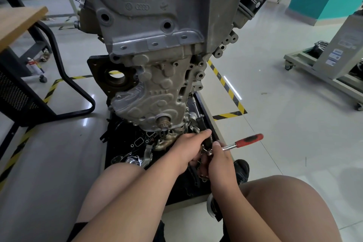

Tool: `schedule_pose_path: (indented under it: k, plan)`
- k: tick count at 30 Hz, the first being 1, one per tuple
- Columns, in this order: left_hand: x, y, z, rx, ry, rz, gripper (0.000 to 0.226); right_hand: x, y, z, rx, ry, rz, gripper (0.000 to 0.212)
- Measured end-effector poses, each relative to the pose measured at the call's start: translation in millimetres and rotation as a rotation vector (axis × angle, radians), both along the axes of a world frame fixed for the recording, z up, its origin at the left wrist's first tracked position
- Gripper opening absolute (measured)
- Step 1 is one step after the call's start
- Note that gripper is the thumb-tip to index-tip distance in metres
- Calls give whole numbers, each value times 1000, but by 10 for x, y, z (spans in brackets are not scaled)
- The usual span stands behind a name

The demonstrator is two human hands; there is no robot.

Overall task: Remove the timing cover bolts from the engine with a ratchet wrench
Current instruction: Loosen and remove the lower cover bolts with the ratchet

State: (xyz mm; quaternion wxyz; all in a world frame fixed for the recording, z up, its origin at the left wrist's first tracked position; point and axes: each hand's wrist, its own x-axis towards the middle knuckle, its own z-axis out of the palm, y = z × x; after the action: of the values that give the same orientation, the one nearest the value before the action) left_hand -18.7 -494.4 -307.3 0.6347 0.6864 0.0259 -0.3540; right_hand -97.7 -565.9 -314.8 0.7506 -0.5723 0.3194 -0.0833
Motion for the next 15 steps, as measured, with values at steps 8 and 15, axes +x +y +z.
schedule_pose_path:
  k: [8, 15]
  plan:
    - [-15, -16, -9, 26, -2, 38, 24, 40, -34, -6, 614, 92, 30, 46]
    - [-11, 11, 19, 33, -5, 45, 23, 39, -44, 56, 871, 81, 95, 69]
